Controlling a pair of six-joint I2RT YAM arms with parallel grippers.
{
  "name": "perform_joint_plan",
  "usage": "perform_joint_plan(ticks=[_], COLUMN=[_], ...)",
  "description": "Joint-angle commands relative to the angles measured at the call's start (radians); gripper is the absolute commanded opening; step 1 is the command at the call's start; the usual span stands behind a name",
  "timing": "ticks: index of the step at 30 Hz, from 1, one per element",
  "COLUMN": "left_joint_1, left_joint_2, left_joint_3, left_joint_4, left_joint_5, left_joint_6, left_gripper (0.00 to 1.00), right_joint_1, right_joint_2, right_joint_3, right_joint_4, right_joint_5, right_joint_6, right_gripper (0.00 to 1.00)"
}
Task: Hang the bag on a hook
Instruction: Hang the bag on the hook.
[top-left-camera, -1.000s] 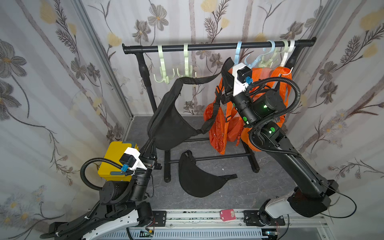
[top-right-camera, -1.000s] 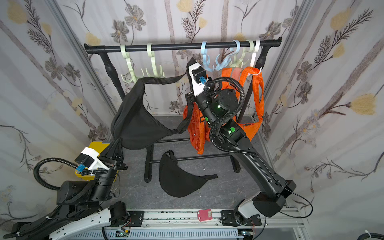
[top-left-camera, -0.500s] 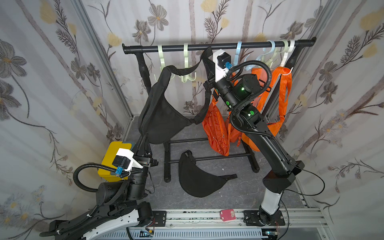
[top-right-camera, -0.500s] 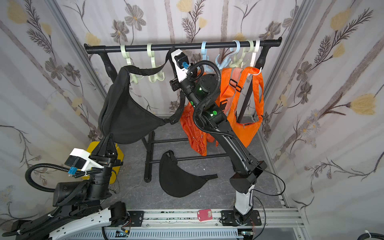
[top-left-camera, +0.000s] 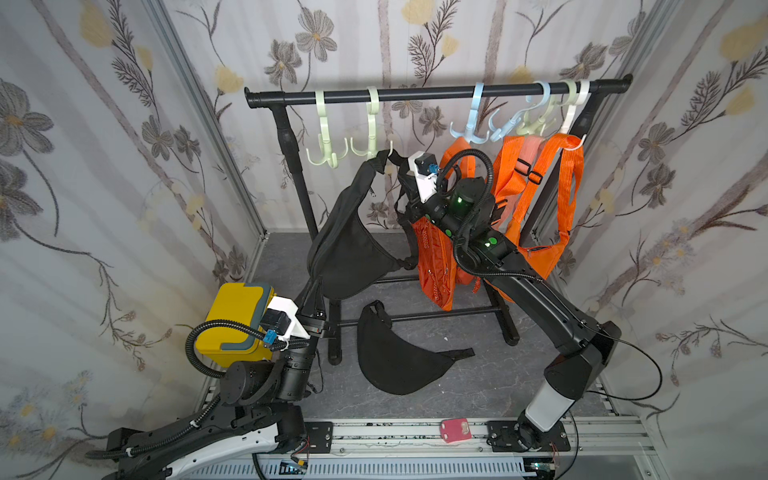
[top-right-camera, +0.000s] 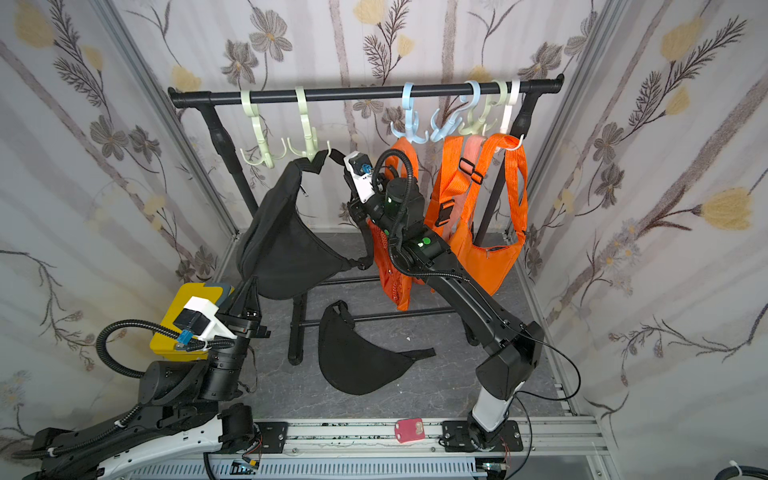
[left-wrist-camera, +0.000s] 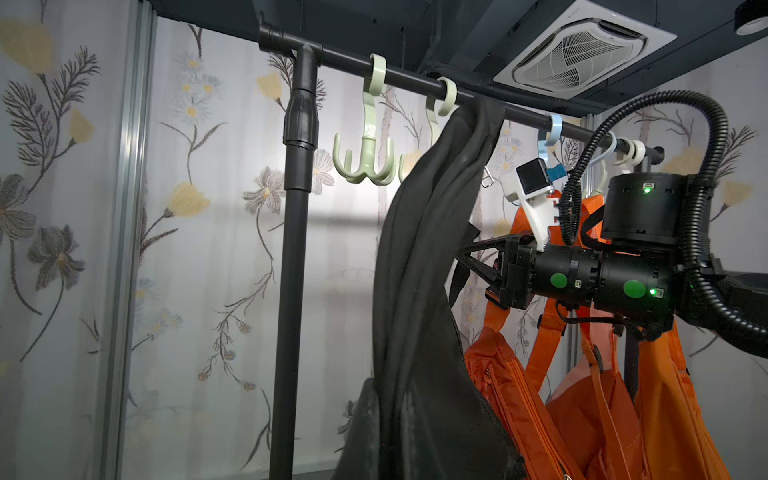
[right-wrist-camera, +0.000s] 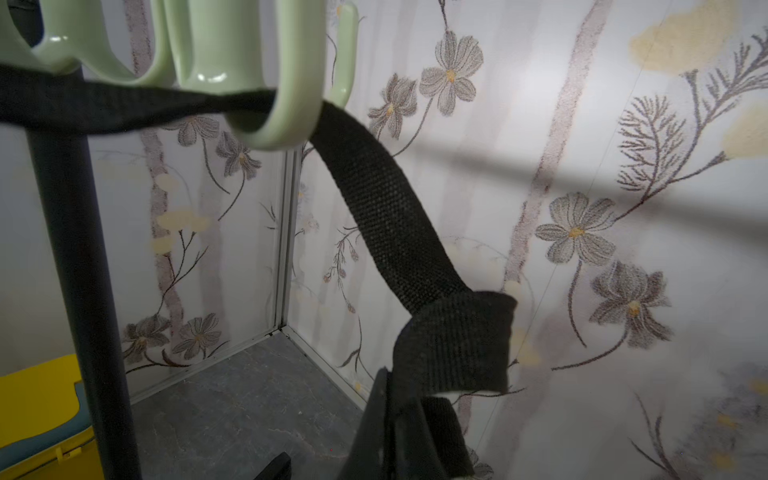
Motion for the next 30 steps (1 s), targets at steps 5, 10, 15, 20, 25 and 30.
perform_joint_plan(ticks=[5, 10, 15, 20, 25, 30], left_joint_1=[-0.035, -0.032, 0.017, 0.073, 0.1, 0.099], left_joint_2=[0.117, 0.278, 0.49, 0.692, 0.81, 0.802], left_joint_3=[-0.12, -0.17, -0.143, -0.047, 0.025, 0.017], left_joint_4=[0.032, 0.048, 0.055, -0.02, -0.116, -0.244], left_joint_5=[-0.033, 0.031, 0.13, 0.255, 0.345, 0.348], left_joint_6=[-0.276, -0.469, -0.639, -0.753, -0.837, -0.951], left_gripper=[0.0, 0.0, 0.07, 0.43, 0.73, 0.87], right_joint_1=[-0.008, 0.003, 0.09, 0.205, 0.263, 0.28], right_joint_2=[-0.17, -0.299, -0.411, -0.508, -0.561, -0.548], right_joint_3=[-0.207, -0.295, -0.387, -0.507, -0.622, -0.735], right_joint_4=[0.143, 0.098, 0.07, 0.09, 0.102, 0.119], right_joint_5=[0.167, 0.213, 0.27, 0.334, 0.344, 0.28], right_joint_6=[0.046, 0.096, 0.082, 0.071, 0.089, 0.129], right_gripper=[0.15, 0.5, 0.69, 0.72, 0.74, 0.76])
